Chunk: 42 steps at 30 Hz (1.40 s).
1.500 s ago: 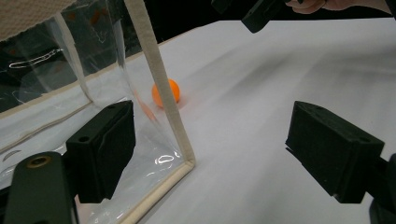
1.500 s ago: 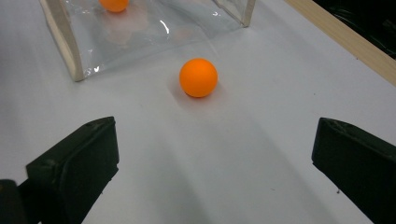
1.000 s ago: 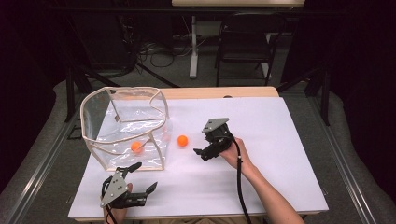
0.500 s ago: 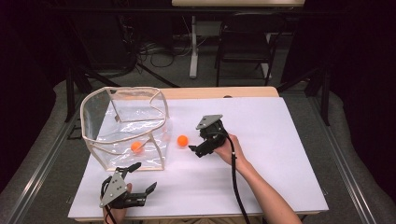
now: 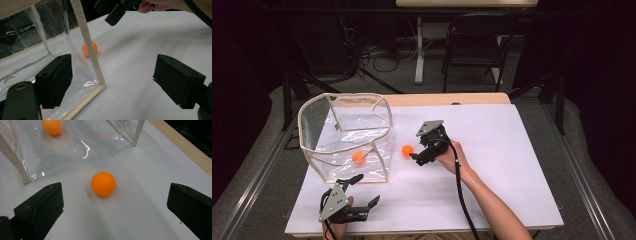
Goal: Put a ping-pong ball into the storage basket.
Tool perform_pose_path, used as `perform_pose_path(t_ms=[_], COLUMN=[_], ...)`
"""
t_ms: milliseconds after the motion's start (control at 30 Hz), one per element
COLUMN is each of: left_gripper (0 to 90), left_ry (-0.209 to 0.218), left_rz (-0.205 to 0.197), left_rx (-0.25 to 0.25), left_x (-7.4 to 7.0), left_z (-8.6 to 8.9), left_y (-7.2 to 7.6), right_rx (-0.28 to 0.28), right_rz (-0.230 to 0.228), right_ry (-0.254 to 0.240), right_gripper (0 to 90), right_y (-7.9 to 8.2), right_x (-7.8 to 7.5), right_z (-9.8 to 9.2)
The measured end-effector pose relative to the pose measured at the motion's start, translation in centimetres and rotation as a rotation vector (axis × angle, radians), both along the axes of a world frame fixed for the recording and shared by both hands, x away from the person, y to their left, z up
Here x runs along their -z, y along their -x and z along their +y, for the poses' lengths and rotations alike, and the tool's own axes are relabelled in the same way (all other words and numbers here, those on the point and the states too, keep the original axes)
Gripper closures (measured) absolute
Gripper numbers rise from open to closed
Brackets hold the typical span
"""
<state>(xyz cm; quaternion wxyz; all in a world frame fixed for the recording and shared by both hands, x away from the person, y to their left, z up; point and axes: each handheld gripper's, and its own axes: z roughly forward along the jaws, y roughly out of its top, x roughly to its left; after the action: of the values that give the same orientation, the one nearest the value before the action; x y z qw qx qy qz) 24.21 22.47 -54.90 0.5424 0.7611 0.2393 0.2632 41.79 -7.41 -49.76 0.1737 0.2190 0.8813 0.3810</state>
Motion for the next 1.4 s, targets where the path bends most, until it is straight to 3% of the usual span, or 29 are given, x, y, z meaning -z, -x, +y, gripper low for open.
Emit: perform_pose_path(t_ms=[767,1400], left_gripper=[15.7,15.7], left_ry=[-0.005,0.0], left_rz=[-0.005,-0.005], left_rx=[0.007,0.01], left_x=[-0.1,-0.1], left_z=[-0.2,-0.3], left_y=[0.1,0.2], right_rx=[-0.02,-0.033], right_rz=[0.035,0.053], right_ry=[-0.003,0.026], right_gripper=[0.5,0.2], right_y=[-1.3,-2.1], right_x=[1.5,3.4], right_z=[1.9,3.5])
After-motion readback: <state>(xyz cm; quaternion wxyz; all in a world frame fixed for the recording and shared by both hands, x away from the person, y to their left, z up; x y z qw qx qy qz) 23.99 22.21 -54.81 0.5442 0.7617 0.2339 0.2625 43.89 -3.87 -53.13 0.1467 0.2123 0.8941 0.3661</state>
